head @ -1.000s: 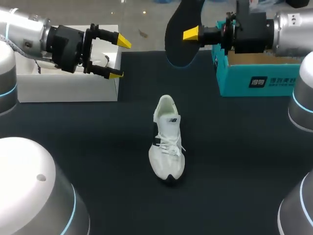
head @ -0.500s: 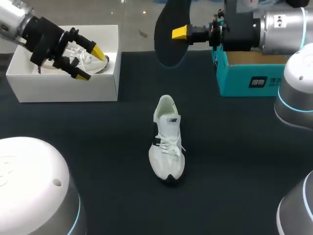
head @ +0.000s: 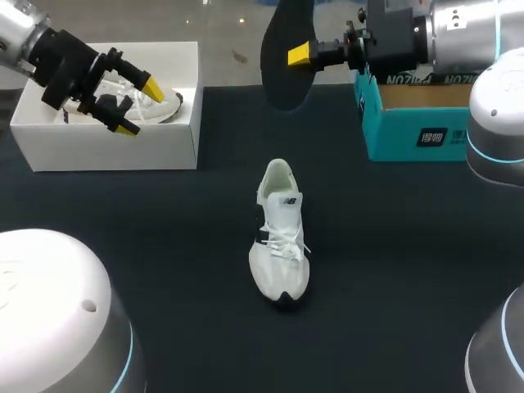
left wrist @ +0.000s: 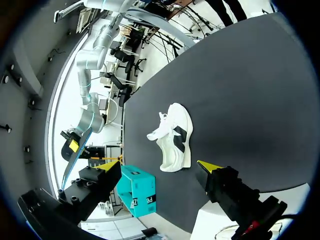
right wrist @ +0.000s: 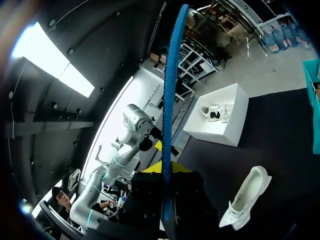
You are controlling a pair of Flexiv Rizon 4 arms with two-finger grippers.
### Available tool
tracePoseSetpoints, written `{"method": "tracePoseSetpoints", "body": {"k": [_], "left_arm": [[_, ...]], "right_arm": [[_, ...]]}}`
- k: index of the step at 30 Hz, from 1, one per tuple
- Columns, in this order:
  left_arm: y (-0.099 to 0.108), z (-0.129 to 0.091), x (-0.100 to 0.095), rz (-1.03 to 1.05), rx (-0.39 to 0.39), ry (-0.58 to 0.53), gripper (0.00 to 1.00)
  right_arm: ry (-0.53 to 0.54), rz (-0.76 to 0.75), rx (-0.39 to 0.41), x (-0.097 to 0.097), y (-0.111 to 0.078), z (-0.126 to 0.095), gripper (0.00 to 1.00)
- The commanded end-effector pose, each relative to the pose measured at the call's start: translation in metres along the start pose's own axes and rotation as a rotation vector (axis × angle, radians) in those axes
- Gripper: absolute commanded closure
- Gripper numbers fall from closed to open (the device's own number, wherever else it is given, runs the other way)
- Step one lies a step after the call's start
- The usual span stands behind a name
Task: Take the shoe out of the shoebox, open the shoe tongue, remove and reinsert the insole, then place the shoe into the shoebox
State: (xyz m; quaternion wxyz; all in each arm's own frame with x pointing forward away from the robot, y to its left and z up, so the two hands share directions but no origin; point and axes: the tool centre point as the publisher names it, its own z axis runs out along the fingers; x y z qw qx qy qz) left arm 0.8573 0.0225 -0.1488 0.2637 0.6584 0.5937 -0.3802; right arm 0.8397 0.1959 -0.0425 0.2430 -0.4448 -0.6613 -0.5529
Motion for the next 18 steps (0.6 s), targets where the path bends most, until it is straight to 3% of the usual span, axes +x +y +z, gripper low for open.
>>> {"method": "tracePoseSetpoints", "body": {"k": [1,7,10,13,18], "left_arm": [[0.001,-0.001,0.000,0.000,0.004,0.004,0.00],[0.001,-0.001,0.000,0.000,0.004,0.004,0.00],[0.001,-0.001,0.000,0.000,0.004,0.004,0.00],[0.001,-0.001,0.000,0.000,0.004,0.004,0.00],[0.001,-0.001,0.000,0.000,0.004,0.004,0.00]], "right_arm": [[-0.013,0.003,0.008,0.002,0.003,0.004,1.00],[-0.013,0.003,0.008,0.002,0.003,0.004,1.00],[-0.031,-0.093,-0.004,-0.018,-0.009,0.024,1.00],[-0.005,-0.116,-0.083,-0.039,-0.013,0.037,1.00],[-0.072,-0.195,-0.056,-0.071,-0.018,0.050,1.00]]}}
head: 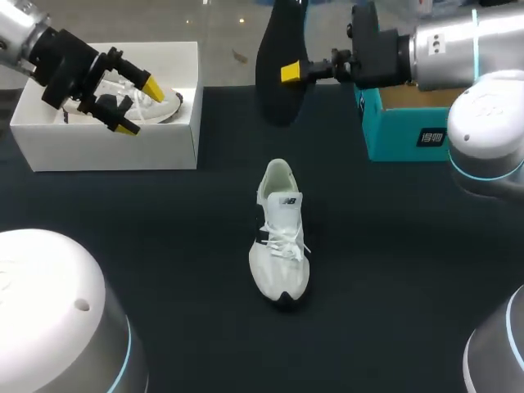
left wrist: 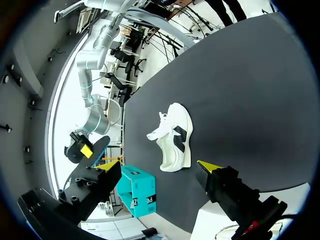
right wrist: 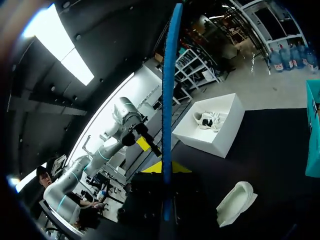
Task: Take the shoe out of the shoebox, open the shoe tongue, remove and reinsert the insole, then place the shoe into the shoebox
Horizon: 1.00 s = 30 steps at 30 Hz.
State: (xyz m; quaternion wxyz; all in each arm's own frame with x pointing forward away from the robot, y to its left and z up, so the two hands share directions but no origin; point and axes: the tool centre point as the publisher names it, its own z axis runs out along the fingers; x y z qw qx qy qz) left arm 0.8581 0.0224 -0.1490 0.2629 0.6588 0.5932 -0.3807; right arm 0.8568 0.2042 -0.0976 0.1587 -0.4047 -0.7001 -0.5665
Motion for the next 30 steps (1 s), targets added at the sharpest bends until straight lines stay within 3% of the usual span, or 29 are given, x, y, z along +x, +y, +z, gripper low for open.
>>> {"method": "tracePoseSetpoints", "body": {"k": [1,12,24,26,30], "left_arm": [[0.001,-0.001,0.000,0.000,0.002,0.004,0.00],[0.001,-0.001,0.000,0.000,0.002,0.004,0.00],[0.001,-0.001,0.000,0.000,0.002,0.004,0.00],[0.001,-0.001,0.000,0.000,0.002,0.004,0.00],[0.001,-0.001,0.000,0.000,0.002,0.004,0.00]], "right_arm": [[-0.014,-0.013,-0.010,-0.021,-0.011,0.027,1.00],[-0.096,-0.147,0.027,-0.060,-0.025,0.042,1.00],[-0.096,-0.147,0.027,-0.060,-0.025,0.042,1.00],[-0.133,-0.229,0.098,-0.071,-0.040,0.060,1.00],[-0.211,-0.343,0.118,-0.094,-0.055,0.075,1.00]]}}
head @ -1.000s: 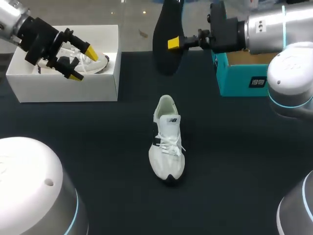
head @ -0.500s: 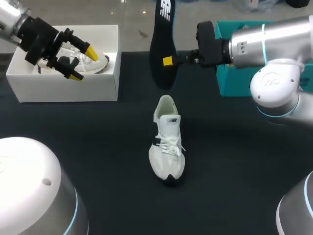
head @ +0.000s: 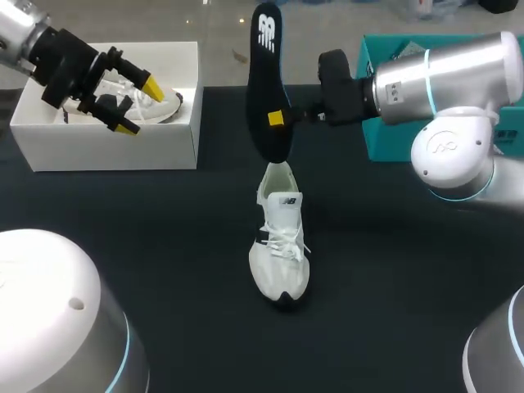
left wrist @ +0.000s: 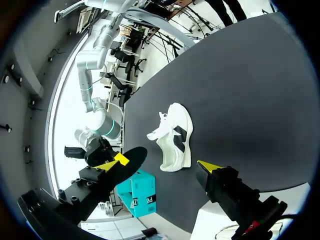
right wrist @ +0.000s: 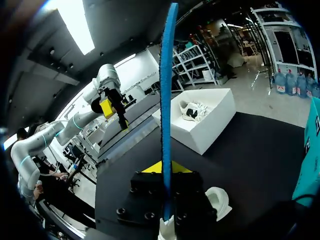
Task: Take the shoe out of the shoebox, open the shoe tongue, remove and reinsert the insole, then place the shoe into the shoebox
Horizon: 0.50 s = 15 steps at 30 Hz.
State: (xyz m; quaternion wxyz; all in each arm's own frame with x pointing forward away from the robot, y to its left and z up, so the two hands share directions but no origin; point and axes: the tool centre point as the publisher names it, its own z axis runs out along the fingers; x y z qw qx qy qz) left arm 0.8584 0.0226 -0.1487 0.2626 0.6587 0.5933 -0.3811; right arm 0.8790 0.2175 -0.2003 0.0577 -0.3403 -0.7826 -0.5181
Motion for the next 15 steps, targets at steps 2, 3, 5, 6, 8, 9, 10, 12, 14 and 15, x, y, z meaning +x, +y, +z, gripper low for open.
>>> {"method": "tracePoseSetpoints", "body": {"k": [2,3,5,6,8,9,10,12,14,15], "left_arm": [[0.000,0.000,0.000,0.000,0.001,0.004,0.00],[0.000,0.000,0.000,0.000,0.001,0.004,0.00],[0.000,0.000,0.000,0.000,0.001,0.004,0.00],[0.000,0.000,0.000,0.000,0.001,0.004,0.00],[0.000,0.000,0.000,0.000,0.001,0.004,0.00],[0.000,0.000,0.000,0.000,0.001,0.004,0.00],[0.000,0.000,0.000,0.000,0.001,0.004,0.00],[0.000,0.000,0.000,0.000,0.001,0.004,0.00],[0.000,0.000,0.000,0.000,0.001,0.004,0.00],[0.000,0.000,0.000,0.000,0.001,0.004,0.00]], "right_arm": [[-0.083,-0.106,0.009,-0.021,-0.009,0.029,1.00],[-0.096,-0.099,0.034,-0.028,-0.012,0.030,1.00],[-0.089,-0.108,0.029,-0.036,-0.016,0.029,1.00],[-0.102,-0.118,0.045,-0.041,-0.019,0.029,1.00],[-0.097,-0.114,0.036,-0.051,-0.024,0.030,1.00],[-0.098,-0.104,0.044,-0.057,-0.028,0.031,1.00],[-0.080,-0.081,0.016,-0.062,-0.030,0.032,1.00],[-0.083,-0.044,0.024,-0.072,-0.036,0.036,1.00],[-0.086,-0.037,0.019,-0.077,-0.040,0.040,1.00],[-0.079,-0.020,0.013,-0.078,-0.042,0.042,1.00]]}}
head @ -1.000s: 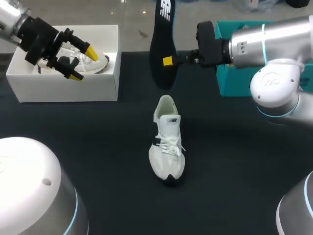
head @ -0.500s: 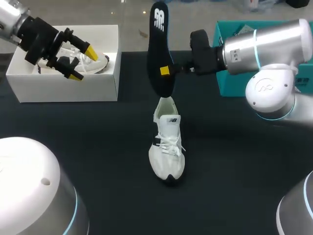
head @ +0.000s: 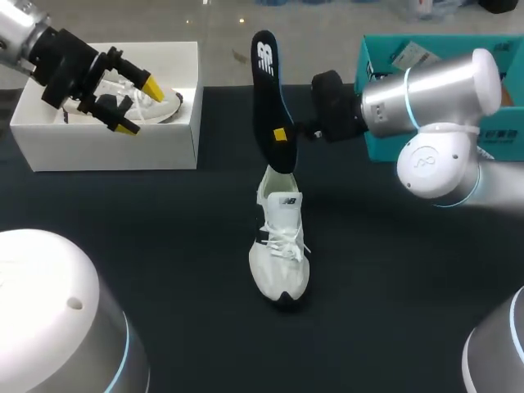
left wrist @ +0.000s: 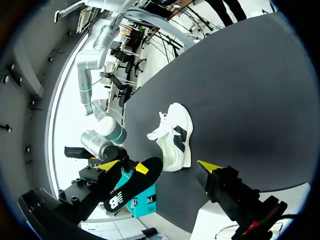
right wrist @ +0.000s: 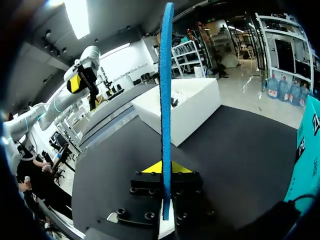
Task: Take the shoe out of the shoebox, open the shoe tongue, remove and reinsert the insole, then place the shoe into the shoebox
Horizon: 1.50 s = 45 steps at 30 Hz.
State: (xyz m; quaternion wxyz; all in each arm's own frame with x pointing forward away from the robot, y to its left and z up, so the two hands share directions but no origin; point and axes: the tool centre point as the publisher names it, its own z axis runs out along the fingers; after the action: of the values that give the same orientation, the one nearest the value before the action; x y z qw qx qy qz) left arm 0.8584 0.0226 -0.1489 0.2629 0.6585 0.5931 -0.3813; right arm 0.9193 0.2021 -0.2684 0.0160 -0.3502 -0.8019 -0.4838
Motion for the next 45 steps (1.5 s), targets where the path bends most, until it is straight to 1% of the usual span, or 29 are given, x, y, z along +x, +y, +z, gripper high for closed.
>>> {"method": "tracePoseSetpoints", "body": {"k": [1,10,19,22,27,30,33,36,40,45], "left_arm": [[0.000,-0.001,0.000,0.000,0.001,0.005,0.00],[0.000,-0.001,0.000,0.000,0.001,0.005,0.00],[0.000,-0.001,0.000,0.000,0.001,0.005,0.00],[0.000,-0.001,0.000,0.000,0.001,0.005,0.00],[0.000,-0.001,0.000,0.000,0.001,0.005,0.00],[0.000,-0.001,0.000,0.000,0.001,0.005,0.00],[0.000,-0.001,0.000,0.000,0.001,0.005,0.00],[0.000,-0.001,0.000,0.000,0.001,0.005,0.00],[0.000,-0.001,0.000,0.000,0.001,0.005,0.00],[0.000,-0.001,0.000,0.000,0.001,0.005,0.00]], "right_arm": [[0.031,0.025,-0.029,-0.008,-0.012,0.018,1.00],[0.083,0.037,-0.003,0.010,-0.029,0.033,1.00],[0.100,0.056,0.029,0.022,-0.047,0.036,1.00],[0.095,0.051,0.028,0.022,-0.044,0.033,1.00],[0.087,0.039,-0.017,0.025,-0.023,0.024,1.00],[0.092,0.041,-0.028,0.028,-0.016,0.023,1.00],[0.095,0.042,-0.031,0.030,-0.018,0.025,1.00],[0.099,0.067,-0.026,0.031,-0.026,0.029,1.00],[0.111,0.082,-0.010,0.037,-0.035,0.033,1.00],[0.117,0.086,-0.003,0.040,-0.036,0.032,1.00]]}}
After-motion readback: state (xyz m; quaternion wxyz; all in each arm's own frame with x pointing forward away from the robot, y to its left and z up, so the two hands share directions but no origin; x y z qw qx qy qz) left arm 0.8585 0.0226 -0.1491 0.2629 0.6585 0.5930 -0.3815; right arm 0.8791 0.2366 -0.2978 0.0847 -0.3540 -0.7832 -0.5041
